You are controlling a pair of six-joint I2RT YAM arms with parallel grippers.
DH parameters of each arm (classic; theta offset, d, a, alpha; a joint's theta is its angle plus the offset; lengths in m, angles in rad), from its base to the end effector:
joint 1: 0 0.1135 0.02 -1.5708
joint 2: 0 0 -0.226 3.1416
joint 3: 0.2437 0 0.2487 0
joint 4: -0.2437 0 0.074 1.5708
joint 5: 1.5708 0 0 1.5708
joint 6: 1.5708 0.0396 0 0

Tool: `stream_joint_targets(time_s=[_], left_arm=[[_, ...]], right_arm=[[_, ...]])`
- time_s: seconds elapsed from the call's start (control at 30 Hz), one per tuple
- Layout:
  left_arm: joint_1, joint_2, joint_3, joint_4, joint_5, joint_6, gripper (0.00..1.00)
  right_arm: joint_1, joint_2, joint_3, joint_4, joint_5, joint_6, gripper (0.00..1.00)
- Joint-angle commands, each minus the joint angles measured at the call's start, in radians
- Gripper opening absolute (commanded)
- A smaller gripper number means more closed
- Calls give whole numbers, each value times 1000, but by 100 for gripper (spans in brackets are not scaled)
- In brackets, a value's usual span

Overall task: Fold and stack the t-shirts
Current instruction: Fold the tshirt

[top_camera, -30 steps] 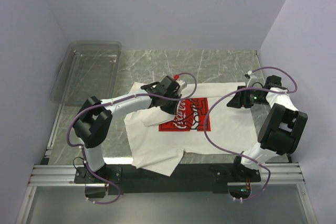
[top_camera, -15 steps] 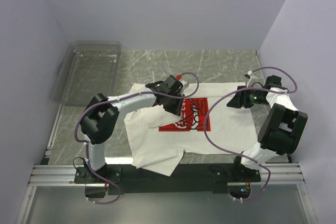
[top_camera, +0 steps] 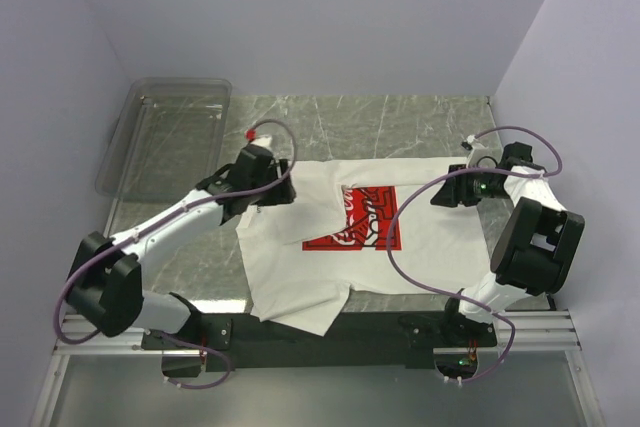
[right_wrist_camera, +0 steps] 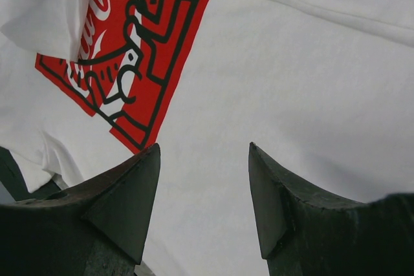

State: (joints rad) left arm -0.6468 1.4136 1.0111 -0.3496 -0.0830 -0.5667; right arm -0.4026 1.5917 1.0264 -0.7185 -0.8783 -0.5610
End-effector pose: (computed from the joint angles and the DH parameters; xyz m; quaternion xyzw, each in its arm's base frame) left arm 0.2518 -0.1860 0.2199 0.0202 0.9165 -0.1955 0.3484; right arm 0.2776 -0.0851 0.1656 -0.1315 0.8882 0.3129 0.3097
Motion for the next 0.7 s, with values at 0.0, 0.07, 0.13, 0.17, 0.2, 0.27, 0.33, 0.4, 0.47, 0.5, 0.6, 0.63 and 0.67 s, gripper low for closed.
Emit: stream_joint_targets(time_s=[0.0, 0.07, 0.13, 0.17, 0.2, 0.27, 0.33, 0.4, 0.47, 0.5, 0.6, 0.63, 0.67], left_arm=[[102, -68, -147, 90, 8, -114, 66], [150, -93, -183, 139, 32, -148, 65], [216, -99, -195, 181, 32, -171, 63], [235, -96, -192, 193, 35, -176, 60], [269, -73, -172, 205, 38, -180, 58], [291, -33, -138, 227, 29, -190, 52], [312, 54, -71, 221, 2, -191, 50], [332, 143, -7, 212, 5, -187, 48], [341, 192, 24, 218, 22, -177, 48], [345, 224, 44, 222, 22, -173, 48], [355, 264, 69, 248, 0, -159, 49], [358, 272, 73, 256, -18, -159, 49], [363, 283, 83, 256, -27, -160, 49]], right_arm=[[10, -50, 32, 10, 31, -20, 64], [10, -56, 46, 16, 48, -10, 64], [10, -61, 55, 28, 58, 9, 63], [10, -61, 67, 30, 56, 22, 63], [10, -61, 73, 28, 53, 32, 63], [10, -62, 83, 33, 48, 56, 63], [11, -70, 81, 37, 48, 62, 63], [11, -78, 77, 42, 59, 65, 63], [11, -82, 83, 36, 79, 56, 63], [10, -87, 86, 33, 108, 55, 63], [-4, -85, 101, 48, 171, 65, 63], [-10, -79, 118, 60, 183, 76, 63], [-10, -70, 130, 62, 191, 96, 62]])
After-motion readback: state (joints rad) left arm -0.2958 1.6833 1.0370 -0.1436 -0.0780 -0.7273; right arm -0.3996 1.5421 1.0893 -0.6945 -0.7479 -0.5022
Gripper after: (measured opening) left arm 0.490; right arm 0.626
